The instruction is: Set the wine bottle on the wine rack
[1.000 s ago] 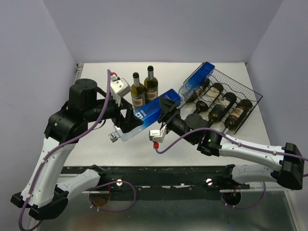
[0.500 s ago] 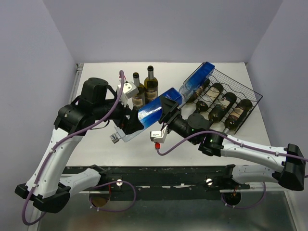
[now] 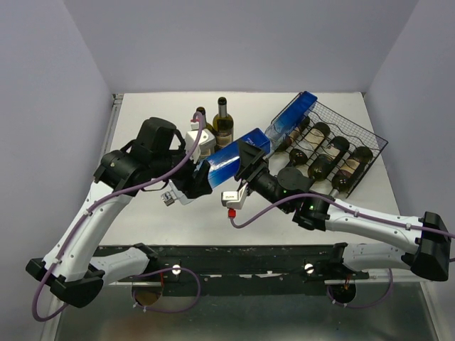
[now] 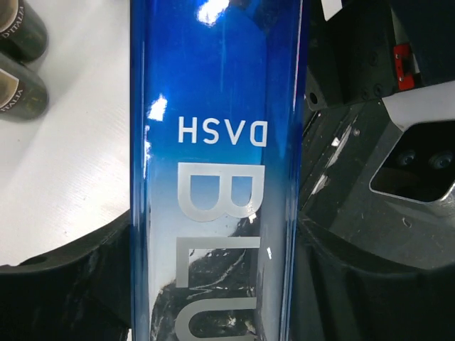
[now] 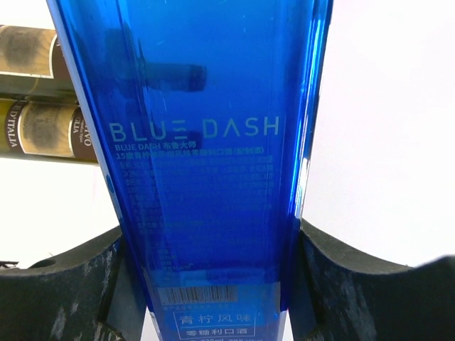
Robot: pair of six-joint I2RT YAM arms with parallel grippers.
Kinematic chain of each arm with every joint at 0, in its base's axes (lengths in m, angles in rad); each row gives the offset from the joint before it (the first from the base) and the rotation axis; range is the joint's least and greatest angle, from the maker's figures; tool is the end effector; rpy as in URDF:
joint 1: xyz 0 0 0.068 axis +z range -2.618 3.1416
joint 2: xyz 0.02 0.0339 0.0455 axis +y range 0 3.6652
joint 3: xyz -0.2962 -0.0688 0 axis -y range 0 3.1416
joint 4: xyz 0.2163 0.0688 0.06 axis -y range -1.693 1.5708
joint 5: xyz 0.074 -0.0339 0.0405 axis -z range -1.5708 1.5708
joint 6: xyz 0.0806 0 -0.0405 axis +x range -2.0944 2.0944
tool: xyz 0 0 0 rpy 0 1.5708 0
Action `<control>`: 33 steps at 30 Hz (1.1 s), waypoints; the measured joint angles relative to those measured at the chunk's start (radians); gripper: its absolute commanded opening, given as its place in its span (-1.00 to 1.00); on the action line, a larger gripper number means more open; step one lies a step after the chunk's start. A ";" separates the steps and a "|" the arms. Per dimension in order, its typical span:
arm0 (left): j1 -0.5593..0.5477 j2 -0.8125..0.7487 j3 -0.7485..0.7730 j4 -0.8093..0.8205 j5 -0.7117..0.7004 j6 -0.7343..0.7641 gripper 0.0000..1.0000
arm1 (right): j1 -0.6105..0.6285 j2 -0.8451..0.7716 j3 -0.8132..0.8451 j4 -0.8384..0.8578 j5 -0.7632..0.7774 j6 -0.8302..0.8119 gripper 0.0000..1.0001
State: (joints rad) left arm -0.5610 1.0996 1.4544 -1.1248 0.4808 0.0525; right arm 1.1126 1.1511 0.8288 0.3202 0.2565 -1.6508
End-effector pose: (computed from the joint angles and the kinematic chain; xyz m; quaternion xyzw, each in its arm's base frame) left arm 0.1258 -0.1230 0.4076 0.3586 0.8246 -0.3074 0.3113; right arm 0.1402 0.2380 0.3721 -0.6725 0.2207 -0.2735 0.6513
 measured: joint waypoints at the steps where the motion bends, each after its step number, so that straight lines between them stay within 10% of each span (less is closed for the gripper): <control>1: -0.005 0.000 0.000 -0.001 -0.004 0.011 -0.80 | 0.000 0.000 0.000 -0.002 0.000 0.000 -0.99; 8: -0.009 -0.005 0.002 0.008 -0.030 0.010 -1.00 | 0.000 0.000 0.000 -0.002 0.003 0.008 -0.97; 13: -0.016 -0.019 0.016 0.009 -0.062 0.005 -1.00 | 0.000 0.000 0.000 0.017 -0.005 0.001 0.96; 33: 0.003 -0.018 0.157 -0.010 -0.370 -0.100 -1.00 | 0.001 -0.128 0.005 0.195 0.005 0.122 1.00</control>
State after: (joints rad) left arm -0.5583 1.0817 1.6115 -1.1343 0.1104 -0.0479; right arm 1.1133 1.0229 0.8337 0.5152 0.2611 -1.5288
